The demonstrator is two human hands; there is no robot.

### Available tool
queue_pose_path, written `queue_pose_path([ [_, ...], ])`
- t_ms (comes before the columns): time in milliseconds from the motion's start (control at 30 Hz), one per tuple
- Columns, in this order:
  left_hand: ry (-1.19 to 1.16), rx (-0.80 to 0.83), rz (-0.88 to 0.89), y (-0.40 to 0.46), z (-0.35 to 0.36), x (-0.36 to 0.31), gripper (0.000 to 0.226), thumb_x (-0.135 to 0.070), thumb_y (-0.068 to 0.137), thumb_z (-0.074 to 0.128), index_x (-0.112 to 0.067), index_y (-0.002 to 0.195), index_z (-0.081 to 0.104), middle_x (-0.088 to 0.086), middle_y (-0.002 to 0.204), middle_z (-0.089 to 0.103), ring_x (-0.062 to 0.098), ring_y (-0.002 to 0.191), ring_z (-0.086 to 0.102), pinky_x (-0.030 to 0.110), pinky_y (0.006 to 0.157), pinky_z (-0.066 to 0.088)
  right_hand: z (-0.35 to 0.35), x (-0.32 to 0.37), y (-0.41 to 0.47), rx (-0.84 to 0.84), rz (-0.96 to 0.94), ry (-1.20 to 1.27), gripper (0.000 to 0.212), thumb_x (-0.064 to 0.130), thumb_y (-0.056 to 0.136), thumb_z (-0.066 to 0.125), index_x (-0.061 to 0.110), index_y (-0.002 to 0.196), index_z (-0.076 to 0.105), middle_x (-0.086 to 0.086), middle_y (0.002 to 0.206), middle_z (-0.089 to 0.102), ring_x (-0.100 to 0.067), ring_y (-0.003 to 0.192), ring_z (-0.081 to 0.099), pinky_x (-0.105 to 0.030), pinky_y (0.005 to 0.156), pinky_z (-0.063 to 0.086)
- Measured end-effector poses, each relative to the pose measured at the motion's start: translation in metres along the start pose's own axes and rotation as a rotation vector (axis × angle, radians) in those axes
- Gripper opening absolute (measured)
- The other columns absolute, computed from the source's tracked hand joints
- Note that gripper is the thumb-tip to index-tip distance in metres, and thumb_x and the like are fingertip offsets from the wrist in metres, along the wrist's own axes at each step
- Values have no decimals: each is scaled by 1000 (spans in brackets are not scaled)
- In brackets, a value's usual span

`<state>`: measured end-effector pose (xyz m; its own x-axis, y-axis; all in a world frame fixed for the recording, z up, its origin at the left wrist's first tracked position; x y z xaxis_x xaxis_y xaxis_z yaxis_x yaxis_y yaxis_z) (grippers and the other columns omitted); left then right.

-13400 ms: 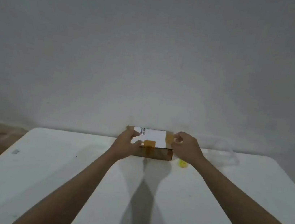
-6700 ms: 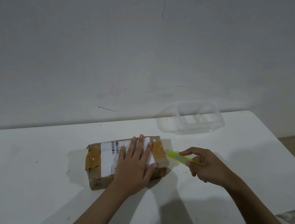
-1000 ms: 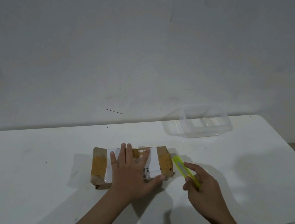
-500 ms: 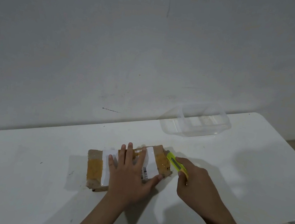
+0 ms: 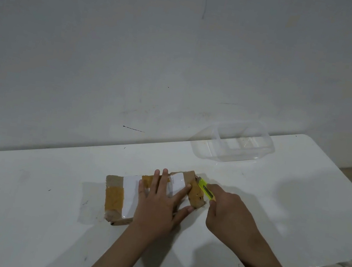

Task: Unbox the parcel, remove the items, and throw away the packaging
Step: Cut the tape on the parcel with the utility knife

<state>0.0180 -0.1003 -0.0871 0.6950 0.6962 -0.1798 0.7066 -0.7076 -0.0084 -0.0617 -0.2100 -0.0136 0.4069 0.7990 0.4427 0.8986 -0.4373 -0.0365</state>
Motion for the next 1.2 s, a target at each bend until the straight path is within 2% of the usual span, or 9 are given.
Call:
queue_pose_path([
  [67,-26,-12,6,-1,0,-1,68,-80,79,-4,-55,140,13,15,158,4,35,141,-12,64,107,-1,0,0,-1,2,3,-1,35,12,87,47,21,121,51,-5,89,66,-21,77,61,-25,61,46],
  [200,-23,39,-10,-1,-1,-1,67,-78,77,-4,-57,140,4,13,158,-8,31,140,-22,61,110,-4,-1,5,-1,17,11,-15,34,15,88,49,21,122,49,-4,94,64,-19,76,56,-23,63,41],
  [333,-24,76,-24,-3,-3,-2,73,-80,70,-10,-58,139,0,11,158,-11,31,144,-17,58,112,-4,11,13,4,116,35,-119,39,16,87,49,19,125,43,-6,102,59,-22,93,58,-25,69,38],
  [467,-41,63,-56,-2,-2,-1,78,-83,66,-12,-60,139,5,10,159,-7,30,145,-13,57,113,-2,12,19,3,155,32,-185,34,14,88,50,17,121,43,-2,90,46,-21,98,59,-24,69,38],
  [667,-66,64,-81,0,-1,1,74,-82,71,-1,-58,139,15,11,159,-3,30,145,-11,57,112,-3,6,24,-1,149,5,-224,30,12,88,48,16,118,44,1,87,43,-17,79,46,-24,67,37],
  [833,-30,112,-65,-1,-2,-1,81,-81,66,-12,-56,140,7,12,159,-5,32,145,-12,59,112,-2,0,15,1,102,17,-141,34,16,87,45,20,121,46,-4,96,58,-21,92,59,-25,68,41],
  [967,-14,181,-79,2,-3,-3,64,-75,81,8,-54,141,10,13,159,-5,34,145,-11,60,111,-1,-9,10,-8,1,-16,-92,37,15,88,42,22,124,47,-5,95,61,-22,86,57,-24,66,37],
  [1100,-4,201,-77,0,-4,-4,58,-72,86,14,-56,141,4,13,158,-6,34,144,-12,60,111,-1,-5,11,-7,18,-30,-123,37,14,87,43,20,123,48,-1,84,50,-19,75,46,-24,64,35],
  [1200,-1,176,-79,0,-4,-4,63,-77,81,6,-57,140,1,14,158,-4,34,145,-10,61,110,0,-5,11,-6,33,-34,-155,36,14,87,43,19,123,47,0,82,45,-19,75,43,-24,64,35],
])
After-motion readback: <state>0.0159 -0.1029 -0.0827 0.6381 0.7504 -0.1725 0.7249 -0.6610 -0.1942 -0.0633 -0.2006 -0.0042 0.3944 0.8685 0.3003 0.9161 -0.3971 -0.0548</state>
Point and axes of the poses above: each hand's wrist, its own y-axis towards the middle knuckle, its own z-axis out of the palm, x = y × z, the point moved 10 cm from there along y, towards the middle knuckle
